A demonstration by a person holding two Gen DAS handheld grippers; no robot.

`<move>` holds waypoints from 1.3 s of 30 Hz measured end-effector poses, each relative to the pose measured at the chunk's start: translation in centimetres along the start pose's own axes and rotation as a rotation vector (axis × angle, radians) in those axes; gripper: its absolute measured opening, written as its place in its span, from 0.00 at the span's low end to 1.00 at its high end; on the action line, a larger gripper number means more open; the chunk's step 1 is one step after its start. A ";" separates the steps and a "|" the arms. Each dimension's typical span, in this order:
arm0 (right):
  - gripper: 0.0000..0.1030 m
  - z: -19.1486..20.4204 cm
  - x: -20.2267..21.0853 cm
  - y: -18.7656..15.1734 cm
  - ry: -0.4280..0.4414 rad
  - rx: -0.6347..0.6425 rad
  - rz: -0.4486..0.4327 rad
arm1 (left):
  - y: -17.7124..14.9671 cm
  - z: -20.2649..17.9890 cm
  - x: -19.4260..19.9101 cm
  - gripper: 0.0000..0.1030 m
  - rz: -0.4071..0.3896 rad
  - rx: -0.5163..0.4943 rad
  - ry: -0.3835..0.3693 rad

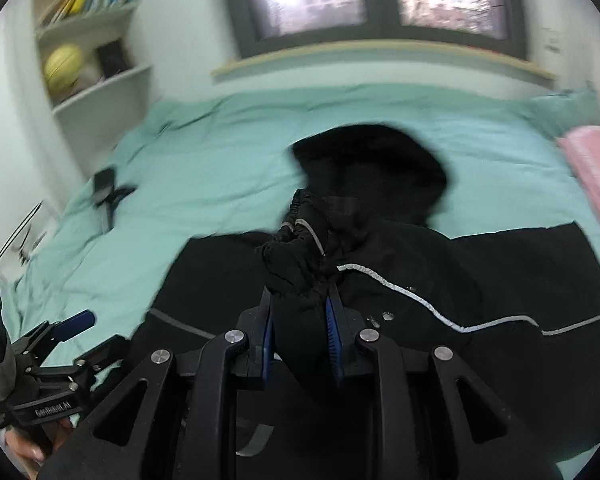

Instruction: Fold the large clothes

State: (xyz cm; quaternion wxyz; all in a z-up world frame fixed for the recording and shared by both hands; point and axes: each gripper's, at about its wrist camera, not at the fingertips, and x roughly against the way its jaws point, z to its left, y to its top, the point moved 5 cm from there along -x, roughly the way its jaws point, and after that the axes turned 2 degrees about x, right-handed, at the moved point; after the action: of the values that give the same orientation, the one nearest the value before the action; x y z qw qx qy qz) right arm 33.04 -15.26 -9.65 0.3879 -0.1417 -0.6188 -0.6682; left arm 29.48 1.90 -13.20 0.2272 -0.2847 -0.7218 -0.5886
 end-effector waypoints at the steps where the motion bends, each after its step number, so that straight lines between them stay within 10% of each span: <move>1: 0.26 1.5 -1.7 -0.4 0.024 0.008 0.023 | -0.1 0.3 0.1 0.84 -0.001 0.009 -0.007; 5: 0.27 5.1 -7.6 -2.6 0.060 0.053 0.124 | -0.9 2.0 -0.4 0.84 -0.006 0.023 -0.007; 10: 0.55 5.6 -12.5 -5.8 0.113 0.080 0.238 | -1.1 3.6 -1.3 0.84 0.014 0.059 -0.020; 16: 0.56 2.6 -5.5 -3.0 0.157 0.060 0.120 | 0.2 6.0 -0.1 0.84 -0.015 0.234 -0.122; 24: 0.65 -10.5 5.2 -3.1 -0.011 -0.117 -0.040 | 1.7 -0.3 -7.1 0.83 0.246 0.207 -0.348; 29: 0.65 -15.5 7.1 -5.5 -0.108 -0.165 -0.026 | 0.8 -2.6 -13.3 0.65 0.324 0.121 -0.164; 32: 0.65 -17.4 7.0 -6.7 -0.127 -0.177 -0.004 | 0.8 -4.1 -13.6 0.17 0.290 0.083 -0.200; 39: 0.65 -18.6 5.0 -6.5 -0.193 -0.176 0.061 | 5.8 -0.3 -6.9 0.15 0.051 0.167 -0.270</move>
State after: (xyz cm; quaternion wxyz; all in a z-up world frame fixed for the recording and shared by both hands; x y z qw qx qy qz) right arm 30.66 -34.81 -14.53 0.3325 -0.2577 -0.5877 -0.6911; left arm 38.42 1.45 -13.54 0.1658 -0.3594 -0.7849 -0.4768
